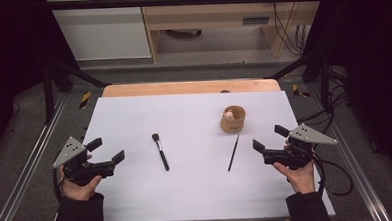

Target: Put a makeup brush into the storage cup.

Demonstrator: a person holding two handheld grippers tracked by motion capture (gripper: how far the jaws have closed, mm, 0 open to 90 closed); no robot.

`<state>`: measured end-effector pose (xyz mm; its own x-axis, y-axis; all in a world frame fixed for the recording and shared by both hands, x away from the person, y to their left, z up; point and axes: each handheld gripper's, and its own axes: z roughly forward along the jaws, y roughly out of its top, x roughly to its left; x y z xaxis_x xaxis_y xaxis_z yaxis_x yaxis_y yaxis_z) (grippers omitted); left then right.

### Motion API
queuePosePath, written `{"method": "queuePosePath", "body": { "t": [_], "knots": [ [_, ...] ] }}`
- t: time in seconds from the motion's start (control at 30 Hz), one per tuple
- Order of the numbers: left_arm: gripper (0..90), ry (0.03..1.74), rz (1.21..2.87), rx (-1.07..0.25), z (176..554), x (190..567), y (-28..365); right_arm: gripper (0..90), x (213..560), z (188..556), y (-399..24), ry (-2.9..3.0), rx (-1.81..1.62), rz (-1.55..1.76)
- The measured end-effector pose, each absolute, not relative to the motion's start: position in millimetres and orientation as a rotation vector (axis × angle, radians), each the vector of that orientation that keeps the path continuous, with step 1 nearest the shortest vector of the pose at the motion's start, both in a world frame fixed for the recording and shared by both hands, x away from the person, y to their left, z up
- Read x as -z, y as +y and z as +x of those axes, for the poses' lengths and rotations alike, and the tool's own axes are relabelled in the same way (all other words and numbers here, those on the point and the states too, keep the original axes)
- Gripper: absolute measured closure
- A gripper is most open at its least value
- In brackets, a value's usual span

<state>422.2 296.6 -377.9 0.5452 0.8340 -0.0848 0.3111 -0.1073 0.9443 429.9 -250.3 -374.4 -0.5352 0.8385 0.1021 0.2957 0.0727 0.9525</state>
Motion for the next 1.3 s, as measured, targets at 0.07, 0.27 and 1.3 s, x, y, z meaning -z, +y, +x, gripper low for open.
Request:
{"method": "queuePosePath", "body": {
  "t": [0.07, 0.27, 1.3],
  "knots": [
    [5.4, 0.973, 1.679, -0.591, 422, 378, 296, 6.3, 375, 430, -251, 1.871, -1.470, 1.125],
    [5.4, 0.971, 1.690, -0.589, 421, 378, 294, 6.4, 378, 430, -250, 1.881, -1.450, 1.140],
    [5.4, 0.990, 1.757, -0.585, 427, 392, 286, 8.8, 398, 448, -195, 2.039, -1.261, 1.178]
  ]
}}
